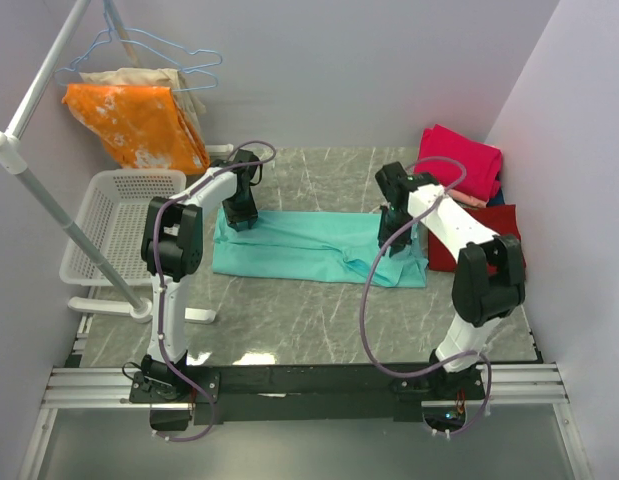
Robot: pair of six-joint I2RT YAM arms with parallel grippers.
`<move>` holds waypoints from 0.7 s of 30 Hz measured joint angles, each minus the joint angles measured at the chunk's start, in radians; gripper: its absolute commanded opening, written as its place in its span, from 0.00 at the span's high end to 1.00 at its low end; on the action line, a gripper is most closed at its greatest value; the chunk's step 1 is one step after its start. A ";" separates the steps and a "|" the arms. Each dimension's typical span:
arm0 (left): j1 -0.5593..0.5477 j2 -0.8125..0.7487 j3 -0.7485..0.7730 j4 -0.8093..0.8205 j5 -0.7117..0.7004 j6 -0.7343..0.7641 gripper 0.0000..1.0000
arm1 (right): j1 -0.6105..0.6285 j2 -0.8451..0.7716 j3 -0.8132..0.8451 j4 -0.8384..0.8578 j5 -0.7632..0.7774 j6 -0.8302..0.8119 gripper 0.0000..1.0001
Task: Fold and stack the t-shirts
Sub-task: Fold the tshirt
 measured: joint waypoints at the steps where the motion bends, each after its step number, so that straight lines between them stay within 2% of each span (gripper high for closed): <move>1: 0.000 0.000 0.000 0.000 0.000 0.000 0.56 | 0.002 0.019 0.037 0.003 0.000 0.000 0.77; 4: 0.000 0.000 0.000 0.000 -0.001 0.000 0.56 | 0.005 0.097 0.113 0.040 -0.012 0.000 0.81; 9: 0.000 0.000 0.000 0.000 -0.002 -0.002 0.56 | 0.001 0.242 0.136 0.095 -0.024 0.005 0.79; 13: 0.000 0.000 -0.002 0.001 -0.004 -0.003 0.56 | -0.023 0.290 0.143 0.119 -0.047 0.019 0.76; 21: 0.000 -0.003 -0.007 0.005 -0.006 -0.010 0.56 | -0.176 0.327 0.313 0.146 -0.048 0.045 0.76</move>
